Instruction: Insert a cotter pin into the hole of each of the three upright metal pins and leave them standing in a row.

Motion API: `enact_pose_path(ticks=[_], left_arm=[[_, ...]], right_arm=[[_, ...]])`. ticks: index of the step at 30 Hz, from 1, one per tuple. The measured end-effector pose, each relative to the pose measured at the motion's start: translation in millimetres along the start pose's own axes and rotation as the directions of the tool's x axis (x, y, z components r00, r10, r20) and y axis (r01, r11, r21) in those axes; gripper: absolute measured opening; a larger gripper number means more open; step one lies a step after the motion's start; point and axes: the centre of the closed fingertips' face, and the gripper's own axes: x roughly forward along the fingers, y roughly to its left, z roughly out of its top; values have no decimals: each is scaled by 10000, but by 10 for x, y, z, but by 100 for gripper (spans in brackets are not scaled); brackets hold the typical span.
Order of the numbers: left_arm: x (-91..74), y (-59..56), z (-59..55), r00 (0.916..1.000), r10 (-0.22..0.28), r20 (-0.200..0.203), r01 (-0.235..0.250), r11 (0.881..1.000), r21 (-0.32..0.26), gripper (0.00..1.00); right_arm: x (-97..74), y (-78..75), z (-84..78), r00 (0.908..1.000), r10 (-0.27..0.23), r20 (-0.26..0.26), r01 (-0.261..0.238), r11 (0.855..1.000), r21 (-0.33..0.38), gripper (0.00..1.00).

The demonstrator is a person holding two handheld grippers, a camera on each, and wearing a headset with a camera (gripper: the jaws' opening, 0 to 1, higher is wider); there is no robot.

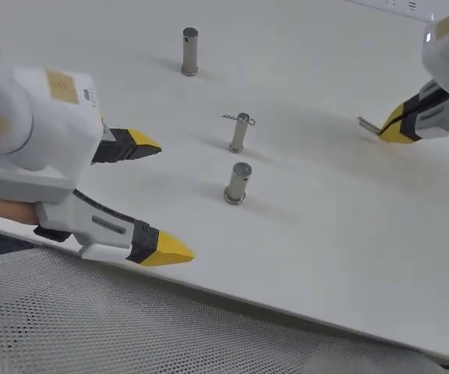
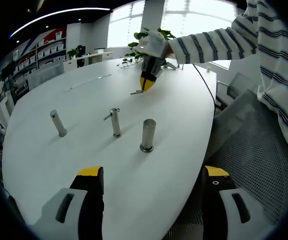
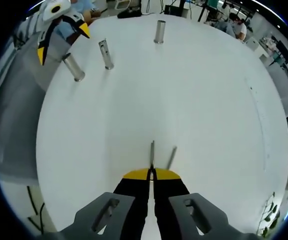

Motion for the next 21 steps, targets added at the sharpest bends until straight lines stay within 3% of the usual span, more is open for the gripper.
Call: enact_pose_path(ticks=[5,11,21], left_arm=[[-53,28,111,9986,121,512,-118,9999,-59,79],[-65,33,146,9987,193,479,-200,9997,143,78],[-29,-16,309,9948,19,1018,-9,10000,-92,73]], right_arm=[[-88,32,17,9999,-121,122,122,9999,-72,2],[-164,133,54,9992,-172,354,177,9998,-135,2],[-274,426,219,9954,-233,928,245,9996,-118,2]])
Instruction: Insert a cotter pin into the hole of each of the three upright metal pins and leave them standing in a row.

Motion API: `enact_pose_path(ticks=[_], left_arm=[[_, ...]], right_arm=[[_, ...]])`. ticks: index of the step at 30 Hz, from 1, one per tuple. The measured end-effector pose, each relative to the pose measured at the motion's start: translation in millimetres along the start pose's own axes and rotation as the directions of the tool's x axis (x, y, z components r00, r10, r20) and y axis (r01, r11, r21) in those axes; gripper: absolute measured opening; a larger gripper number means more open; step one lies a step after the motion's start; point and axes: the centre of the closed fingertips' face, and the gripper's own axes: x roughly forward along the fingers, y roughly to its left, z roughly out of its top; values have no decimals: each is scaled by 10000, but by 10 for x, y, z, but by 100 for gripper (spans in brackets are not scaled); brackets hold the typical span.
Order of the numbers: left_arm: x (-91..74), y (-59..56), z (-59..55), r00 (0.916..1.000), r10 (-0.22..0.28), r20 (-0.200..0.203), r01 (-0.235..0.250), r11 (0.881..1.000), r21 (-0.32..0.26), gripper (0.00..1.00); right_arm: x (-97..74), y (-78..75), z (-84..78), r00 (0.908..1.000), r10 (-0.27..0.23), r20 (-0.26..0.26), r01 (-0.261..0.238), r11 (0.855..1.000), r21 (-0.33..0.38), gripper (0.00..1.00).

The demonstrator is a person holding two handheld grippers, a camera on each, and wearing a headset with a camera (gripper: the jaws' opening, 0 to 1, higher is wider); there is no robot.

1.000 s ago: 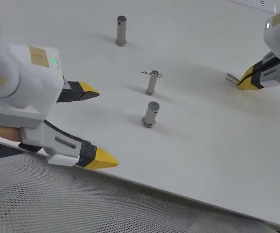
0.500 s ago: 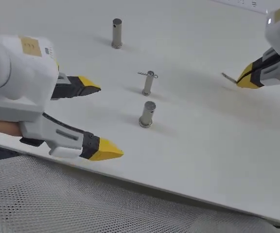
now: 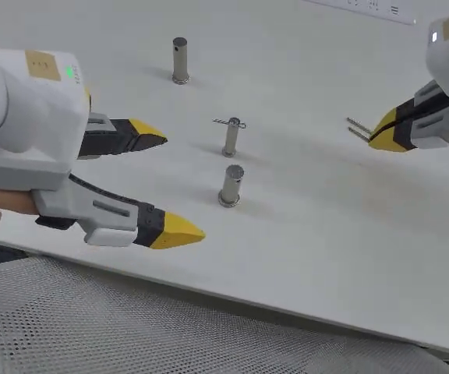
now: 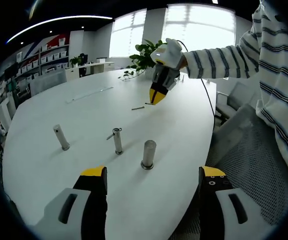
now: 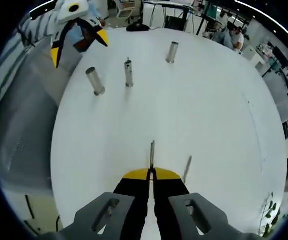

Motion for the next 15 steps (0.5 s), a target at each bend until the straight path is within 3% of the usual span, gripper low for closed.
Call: enact_pose_path(ticks=[15], left_arm=[[156,-30,232,9966,-416,705,445,9982,-402,58]], right_arm=[[-24,285,263,9974,-249,676,266,9994,-239,2]])
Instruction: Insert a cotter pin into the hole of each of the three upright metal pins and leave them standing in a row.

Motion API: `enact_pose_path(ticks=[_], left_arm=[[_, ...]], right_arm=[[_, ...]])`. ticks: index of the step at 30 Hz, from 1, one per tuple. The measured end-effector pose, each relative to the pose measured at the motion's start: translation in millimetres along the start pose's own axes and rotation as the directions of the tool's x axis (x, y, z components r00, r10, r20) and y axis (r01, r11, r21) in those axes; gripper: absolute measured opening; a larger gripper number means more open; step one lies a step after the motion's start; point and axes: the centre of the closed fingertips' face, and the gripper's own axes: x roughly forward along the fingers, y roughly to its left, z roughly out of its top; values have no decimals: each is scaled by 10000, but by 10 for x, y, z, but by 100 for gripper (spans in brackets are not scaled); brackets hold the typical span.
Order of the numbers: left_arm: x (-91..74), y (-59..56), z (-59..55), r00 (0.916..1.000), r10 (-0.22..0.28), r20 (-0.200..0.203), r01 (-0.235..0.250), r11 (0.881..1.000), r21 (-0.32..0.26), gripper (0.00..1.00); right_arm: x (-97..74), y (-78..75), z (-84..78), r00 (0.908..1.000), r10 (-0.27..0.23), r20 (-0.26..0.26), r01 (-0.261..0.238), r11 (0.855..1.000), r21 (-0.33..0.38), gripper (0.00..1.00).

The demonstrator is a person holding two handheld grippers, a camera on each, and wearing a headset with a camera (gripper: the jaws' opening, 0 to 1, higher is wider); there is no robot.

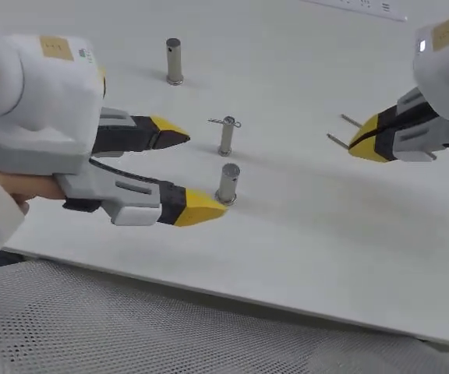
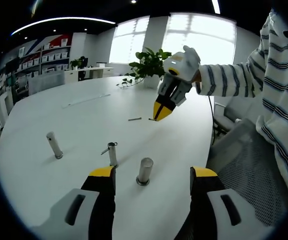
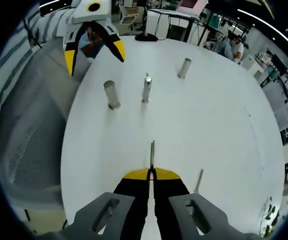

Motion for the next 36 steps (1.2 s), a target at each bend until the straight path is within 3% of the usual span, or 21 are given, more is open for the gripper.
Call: enact_pose_path(ticks=[11,13,22,24,30,36], left_arm=[[139,-31,157,9990,-315,321,333,9979,-561,52],[185,-44,175,9990,-409,195,420,9970,-644,52],[383,-124,359,9963,-794,333,814,9945,-655,43],[420,-131,396,9958,-811,428,835,9949,-565,42],[512,-112,434,9959,-813,391,839,9940,-707,37],[580,-114,445,9956,-883,327,912,9908,-1000,32]], right_arm=[[-48,126,124,9989,-303,361,303,9995,13,2],[-59,165,144,9985,-345,425,344,9994,39,2],[-90,297,237,9963,-538,670,534,9985,88,2],[-102,293,278,9942,-762,753,763,9971,22,2],[-89,315,330,9924,-999,713,1023,9943,-314,2],[-49,382,358,9937,-924,630,955,9942,-484,2]])
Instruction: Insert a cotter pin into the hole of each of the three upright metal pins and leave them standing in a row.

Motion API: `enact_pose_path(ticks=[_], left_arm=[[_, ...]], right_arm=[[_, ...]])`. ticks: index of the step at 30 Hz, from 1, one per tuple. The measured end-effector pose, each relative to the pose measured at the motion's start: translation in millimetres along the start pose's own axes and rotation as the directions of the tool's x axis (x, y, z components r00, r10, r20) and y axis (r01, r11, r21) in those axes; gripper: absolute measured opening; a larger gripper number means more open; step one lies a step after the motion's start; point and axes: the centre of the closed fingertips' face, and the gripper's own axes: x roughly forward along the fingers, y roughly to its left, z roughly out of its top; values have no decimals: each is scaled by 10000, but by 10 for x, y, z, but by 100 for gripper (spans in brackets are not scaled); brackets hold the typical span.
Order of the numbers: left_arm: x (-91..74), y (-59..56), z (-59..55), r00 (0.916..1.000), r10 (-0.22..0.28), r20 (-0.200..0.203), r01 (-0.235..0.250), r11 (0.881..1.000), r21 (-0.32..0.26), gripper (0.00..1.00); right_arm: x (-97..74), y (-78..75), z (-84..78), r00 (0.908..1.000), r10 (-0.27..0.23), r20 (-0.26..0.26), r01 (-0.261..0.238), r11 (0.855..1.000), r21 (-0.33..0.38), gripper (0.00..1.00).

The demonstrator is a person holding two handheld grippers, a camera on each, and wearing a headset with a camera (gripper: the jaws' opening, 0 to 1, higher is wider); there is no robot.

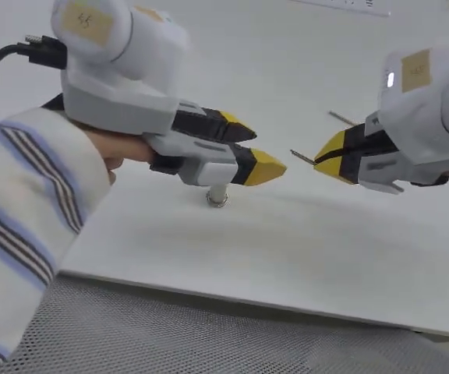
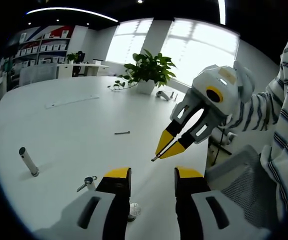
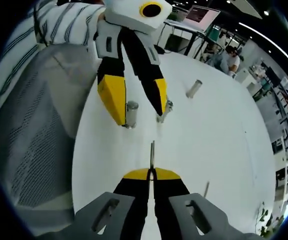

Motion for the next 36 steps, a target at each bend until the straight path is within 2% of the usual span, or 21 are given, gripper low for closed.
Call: enact_pose_path(ticks=[4,8,19,23,25,36], left_arm=[[43,-23,8,9999,-95,-33,94,9996,-279,25],[82,-49,16,9997,-213,-73,210,9994,-293,23],[189,-123,17,9979,-613,-230,592,9949,-813,13],[206,-112,-2,9974,-643,-329,605,9926,-1057,11],[213,-122,-6,9966,-736,-363,678,9878,-1401,9],[248,-163,21,9945,-989,-345,921,9823,-1630,3]], right_arm=[[-21,36,53,9999,-78,72,79,10000,-38,2],[-63,52,112,9994,-322,139,325,9992,-228,2],[-47,106,138,9991,-397,158,404,9983,-428,2],[-62,100,158,9984,-547,124,553,9967,-594,2],[-70,98,168,9982,-590,127,597,9962,-630,2],[-96,59,196,9962,-855,140,864,9930,-802,2]])
